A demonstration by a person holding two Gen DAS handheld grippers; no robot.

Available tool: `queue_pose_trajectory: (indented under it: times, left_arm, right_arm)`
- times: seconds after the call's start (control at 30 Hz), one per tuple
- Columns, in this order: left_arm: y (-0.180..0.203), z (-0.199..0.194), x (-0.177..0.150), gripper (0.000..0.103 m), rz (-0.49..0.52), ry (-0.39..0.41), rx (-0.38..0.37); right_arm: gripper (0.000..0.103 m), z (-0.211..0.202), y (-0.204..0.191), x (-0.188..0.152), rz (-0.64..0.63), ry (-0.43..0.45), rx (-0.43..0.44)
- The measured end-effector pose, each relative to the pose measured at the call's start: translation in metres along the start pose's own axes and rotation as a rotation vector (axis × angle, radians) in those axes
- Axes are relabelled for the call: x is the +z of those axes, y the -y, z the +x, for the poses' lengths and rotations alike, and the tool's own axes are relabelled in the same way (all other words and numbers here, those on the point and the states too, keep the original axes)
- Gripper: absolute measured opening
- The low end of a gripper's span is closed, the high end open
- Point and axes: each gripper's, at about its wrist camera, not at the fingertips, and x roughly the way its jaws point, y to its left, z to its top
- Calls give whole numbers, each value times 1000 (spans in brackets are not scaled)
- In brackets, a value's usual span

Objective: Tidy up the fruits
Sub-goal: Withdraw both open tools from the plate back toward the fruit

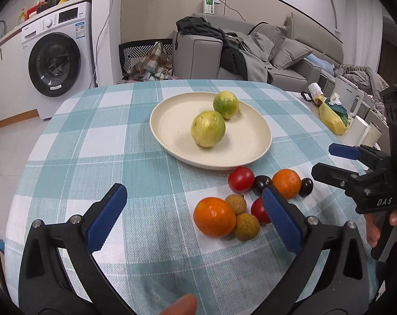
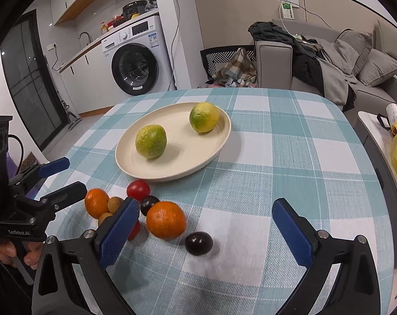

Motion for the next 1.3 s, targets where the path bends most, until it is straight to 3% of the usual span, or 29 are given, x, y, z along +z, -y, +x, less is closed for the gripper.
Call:
queue_pose_trajectory:
  times: [0.6, 0.87, 0.93, 1.0, 1.17, 1.3]
  left_arm:
    - [-8, 9, -13, 102, -33, -60, 9]
    - [-13, 22, -15, 102, -53, -86, 6]
    - [-15, 24, -15, 102, -58, -92, 3]
    - [-16, 26, -15, 102, -63, -97, -5]
    - [-15, 29, -15, 100, -54, -100, -13]
    - [-13, 31, -15, 91, -41, -108, -27]
  right_arm:
    - [103, 7, 0, -24, -19, -107, -12]
    - [101, 9, 1, -30, -11, -131, 39]
    - [97, 11, 0, -31, -16, -136, 49]
    - [85, 12, -2, -32, -23, -143, 56]
    - [75, 15, -4, -32, -41, -146, 65]
    - [71, 18, -6, -32, -55, -147, 53]
